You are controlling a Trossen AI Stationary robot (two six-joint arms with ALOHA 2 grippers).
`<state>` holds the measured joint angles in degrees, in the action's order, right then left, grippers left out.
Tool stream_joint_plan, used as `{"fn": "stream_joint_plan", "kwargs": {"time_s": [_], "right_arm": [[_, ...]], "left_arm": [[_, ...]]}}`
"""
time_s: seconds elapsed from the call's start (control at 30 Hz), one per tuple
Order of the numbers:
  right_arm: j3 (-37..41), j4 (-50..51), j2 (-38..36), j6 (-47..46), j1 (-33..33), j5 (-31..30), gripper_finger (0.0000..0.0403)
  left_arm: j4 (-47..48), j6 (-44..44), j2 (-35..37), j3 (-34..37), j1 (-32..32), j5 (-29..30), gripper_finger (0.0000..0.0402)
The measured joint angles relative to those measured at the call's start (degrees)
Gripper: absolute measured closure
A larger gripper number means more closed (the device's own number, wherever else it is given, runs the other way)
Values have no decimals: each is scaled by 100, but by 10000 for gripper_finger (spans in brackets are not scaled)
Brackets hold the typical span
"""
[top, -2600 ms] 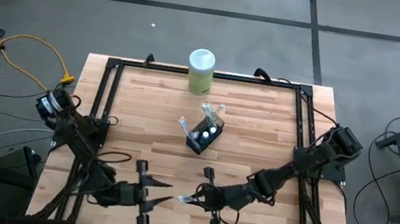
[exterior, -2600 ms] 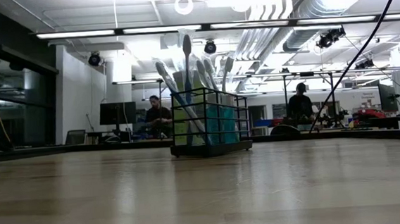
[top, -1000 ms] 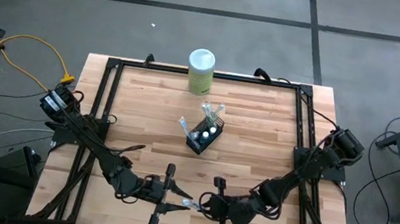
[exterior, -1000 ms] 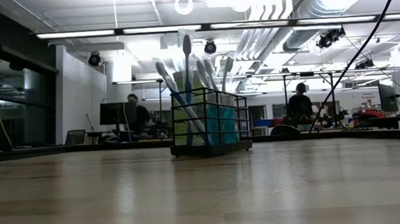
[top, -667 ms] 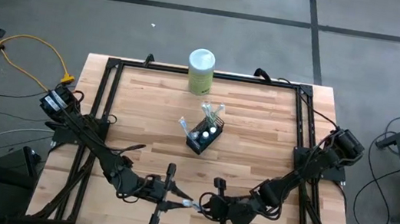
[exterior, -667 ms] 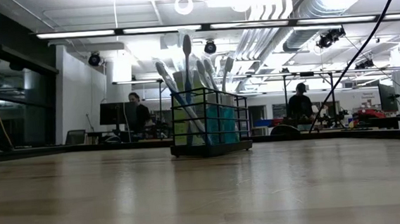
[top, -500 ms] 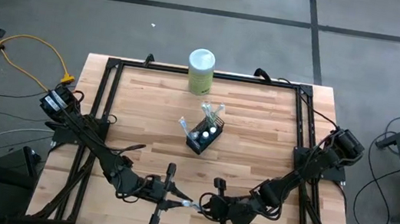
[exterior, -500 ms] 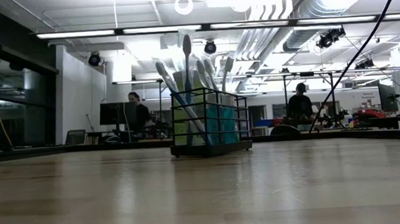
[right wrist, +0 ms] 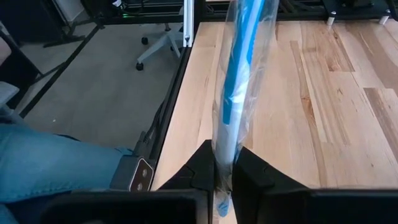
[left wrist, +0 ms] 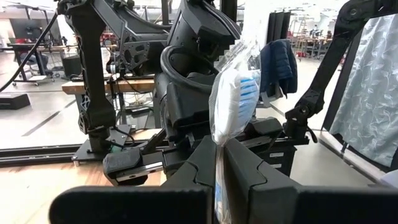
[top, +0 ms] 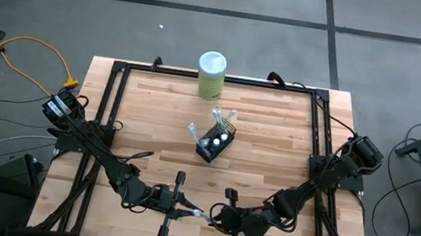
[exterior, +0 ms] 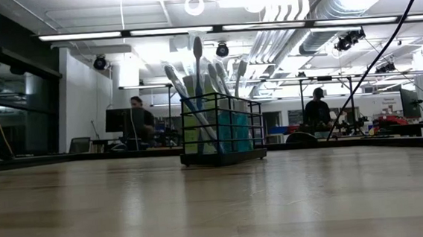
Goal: Pick & Place toothbrushing station
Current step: Put the blue toothbrush into the left section of the black wire organizer
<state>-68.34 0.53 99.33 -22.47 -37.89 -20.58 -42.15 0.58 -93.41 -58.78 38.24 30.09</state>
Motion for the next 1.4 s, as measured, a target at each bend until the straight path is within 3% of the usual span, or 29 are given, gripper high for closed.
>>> {"fn": "stream_joint_plan", "kwargs": {"time_s": [0.33, 0.73, 0.97, 1.4], "right_arm": [[0, 31, 0, 14, 11, 149, 349], [0, 25, 0, 27, 19, 113, 277], [2, 25, -13, 496, 59, -28, 259], [2, 478, -632, 466, 62, -32, 258]], "left_arm": [[-26, -20, -2, 0, 2, -6, 398], [5, -20, -2, 0, 20, -22, 399], [164, -87, -1, 0, 74, 22, 400], [609, 43, 27, 0, 220, 982, 400]]}}
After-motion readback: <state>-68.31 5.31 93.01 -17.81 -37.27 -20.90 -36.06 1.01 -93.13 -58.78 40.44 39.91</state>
